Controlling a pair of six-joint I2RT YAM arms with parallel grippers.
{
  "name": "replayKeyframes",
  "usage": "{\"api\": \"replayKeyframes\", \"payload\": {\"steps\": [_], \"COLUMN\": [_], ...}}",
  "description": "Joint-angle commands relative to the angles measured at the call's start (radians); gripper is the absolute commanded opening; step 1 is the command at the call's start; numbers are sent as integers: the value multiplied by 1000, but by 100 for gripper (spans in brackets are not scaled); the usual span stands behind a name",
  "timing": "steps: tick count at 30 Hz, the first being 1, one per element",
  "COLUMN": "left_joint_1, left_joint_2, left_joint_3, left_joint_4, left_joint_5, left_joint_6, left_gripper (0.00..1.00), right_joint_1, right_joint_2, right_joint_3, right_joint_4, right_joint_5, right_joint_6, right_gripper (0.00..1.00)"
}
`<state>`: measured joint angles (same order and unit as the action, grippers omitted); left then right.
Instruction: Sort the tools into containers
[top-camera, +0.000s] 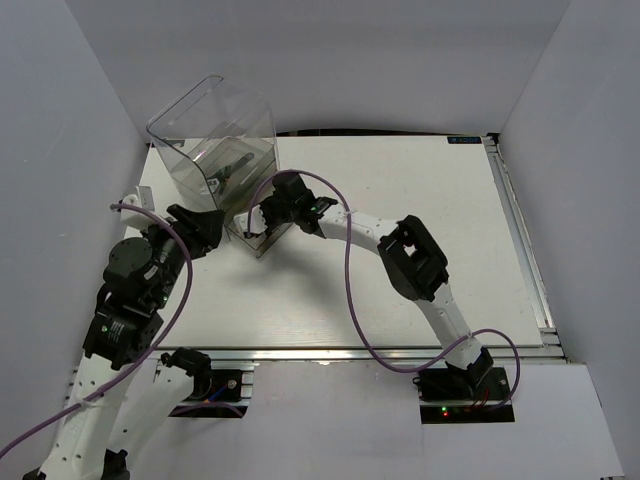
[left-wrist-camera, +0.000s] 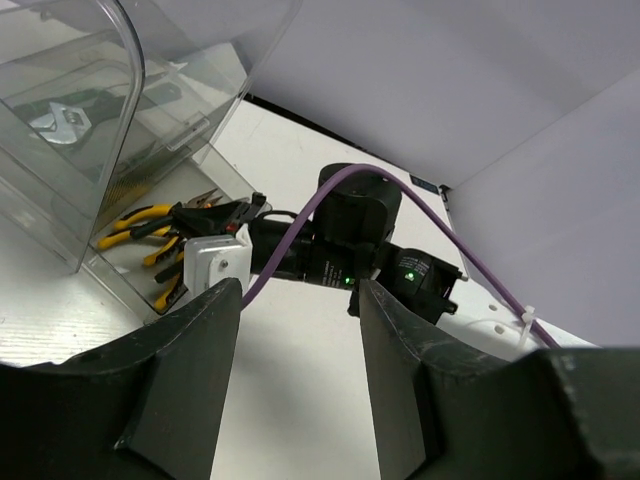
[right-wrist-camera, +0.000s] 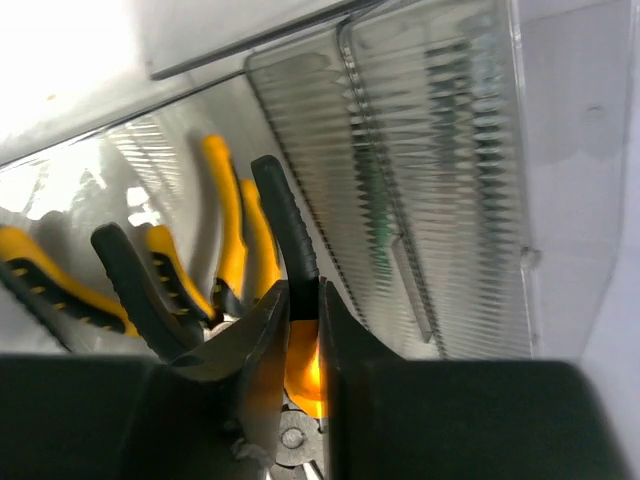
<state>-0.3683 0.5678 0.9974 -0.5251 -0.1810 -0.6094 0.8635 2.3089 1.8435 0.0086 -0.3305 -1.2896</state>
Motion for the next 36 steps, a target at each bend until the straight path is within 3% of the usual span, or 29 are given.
{"api": "replayKeyframes", "payload": {"steps": [1,2,5,11,14,17,18,20,21,24,26,31,36], "left_joint_1": [5,5,6,6,5,5,5,5,5,-1,-15,-93,-136], "left_joint_2": [26,35,59,121,167,237,260,352,387,532,624,838,1065], "left_joint_3": [33,32,24,30,35,21,18,17,20,43,59,164,245], "left_joint_4": [-13,-12,-4,36,60,99,111,140,140,140,136,77,36], "left_joint_5": [26,32,76,158,236,337,366,458,481,529,528,465,336], "left_joint_6": [2,0,-9,20,36,46,48,49,50,65,89,207,269], "left_gripper": [62,62,65,69,69,56,41,18,13,8,8,8,9], "right_joint_1": [-1,-3,-18,-89,-147,-273,-326,-381,-395,-454,-490,-540,-558], "right_joint_2": [-6,-9,-34,-156,-219,-249,-264,-305,-325,-411,-454,-532,-549], "right_joint_3": [-3,-15,-42,-63,-12,74,69,37,-24,-184,-255,-394,-423], "right_joint_4": [113,120,122,61,-111,-402,-461,-589,-611,-602,-538,-463,-423], "right_joint_5": [22,24,19,-33,-138,-462,-586,-654,-656,-674,-679,-667,-662], "right_joint_6": [10,16,41,189,375,449,449,408,400,414,478,547,593], "right_gripper": [22,43,61,65,66,63,60,47,42,25,20,16,16]}}
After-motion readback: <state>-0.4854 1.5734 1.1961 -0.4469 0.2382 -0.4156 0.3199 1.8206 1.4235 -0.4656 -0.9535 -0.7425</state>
